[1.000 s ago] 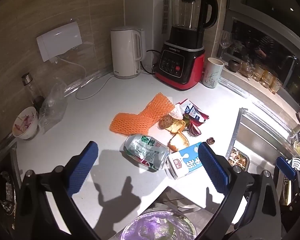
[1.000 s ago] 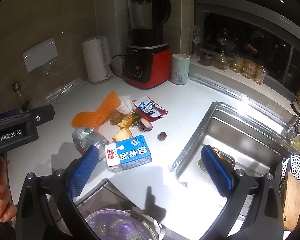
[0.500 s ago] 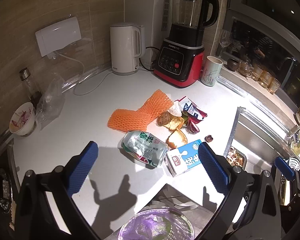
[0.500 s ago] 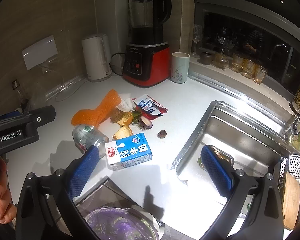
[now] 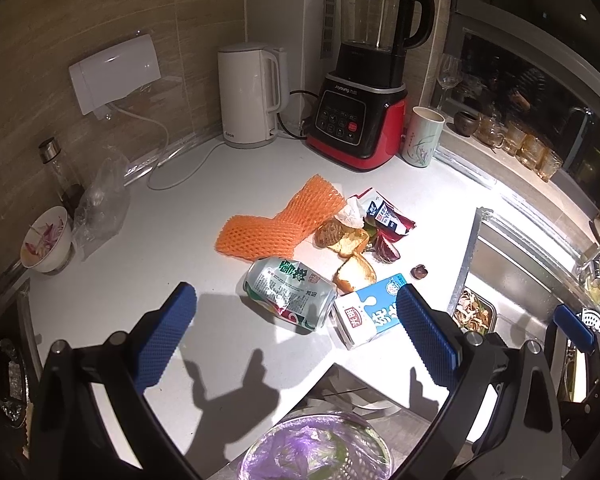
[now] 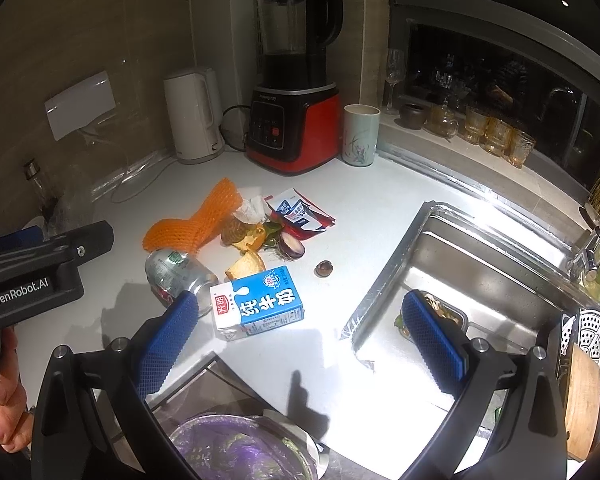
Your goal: Collect trash
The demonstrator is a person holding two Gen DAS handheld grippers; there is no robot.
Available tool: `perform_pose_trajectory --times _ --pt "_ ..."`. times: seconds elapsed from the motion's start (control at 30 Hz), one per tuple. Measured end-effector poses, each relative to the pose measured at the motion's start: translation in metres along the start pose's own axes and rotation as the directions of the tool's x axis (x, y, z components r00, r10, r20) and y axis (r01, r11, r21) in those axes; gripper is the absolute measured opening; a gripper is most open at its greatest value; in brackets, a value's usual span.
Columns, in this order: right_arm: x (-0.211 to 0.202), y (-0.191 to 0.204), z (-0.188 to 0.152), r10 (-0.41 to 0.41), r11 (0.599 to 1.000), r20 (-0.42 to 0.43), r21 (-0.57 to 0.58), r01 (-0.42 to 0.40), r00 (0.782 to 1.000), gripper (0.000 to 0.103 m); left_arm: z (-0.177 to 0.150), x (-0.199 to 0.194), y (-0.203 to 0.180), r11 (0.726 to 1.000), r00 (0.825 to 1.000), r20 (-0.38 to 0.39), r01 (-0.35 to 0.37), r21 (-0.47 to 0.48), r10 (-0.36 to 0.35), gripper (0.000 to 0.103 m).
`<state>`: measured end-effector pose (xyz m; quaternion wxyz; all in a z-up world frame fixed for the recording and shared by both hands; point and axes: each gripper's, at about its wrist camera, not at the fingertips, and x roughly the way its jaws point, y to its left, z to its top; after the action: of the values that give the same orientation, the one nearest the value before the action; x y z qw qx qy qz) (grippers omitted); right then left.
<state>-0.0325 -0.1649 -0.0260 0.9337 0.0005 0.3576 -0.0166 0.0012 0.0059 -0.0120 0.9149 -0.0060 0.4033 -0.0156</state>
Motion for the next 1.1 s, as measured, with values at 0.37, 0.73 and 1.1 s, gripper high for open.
perform_pose_trajectory --times 0.37,0.73,1.1 --pt "0.0009 0.0030 -0.0010 0.007 1.000 -0.005 -0.001 -0.007 1.000 0.101 0.0025 0.0006 0.0008 1.000 1.000 -0.016 -0.004 -0.002 0.004 0.096" --pt "0.0024 0.0032 -0.0003 0.008 1.000 -0.014 -0.003 -0.008 1.000 0.101 0.0013 0.0015 0.0019 1.000 1.000 -0.018 -0.006 -0.005 0.006 0.096" --pt "0.0041 0.0035 -0.0006 0.011 1.000 -0.021 -0.002 -0.011 1.000 0.101 -0.0006 0.0062 -0.0003 1.000 1.000 -0.028 -0.008 0.000 0.008 0.096"
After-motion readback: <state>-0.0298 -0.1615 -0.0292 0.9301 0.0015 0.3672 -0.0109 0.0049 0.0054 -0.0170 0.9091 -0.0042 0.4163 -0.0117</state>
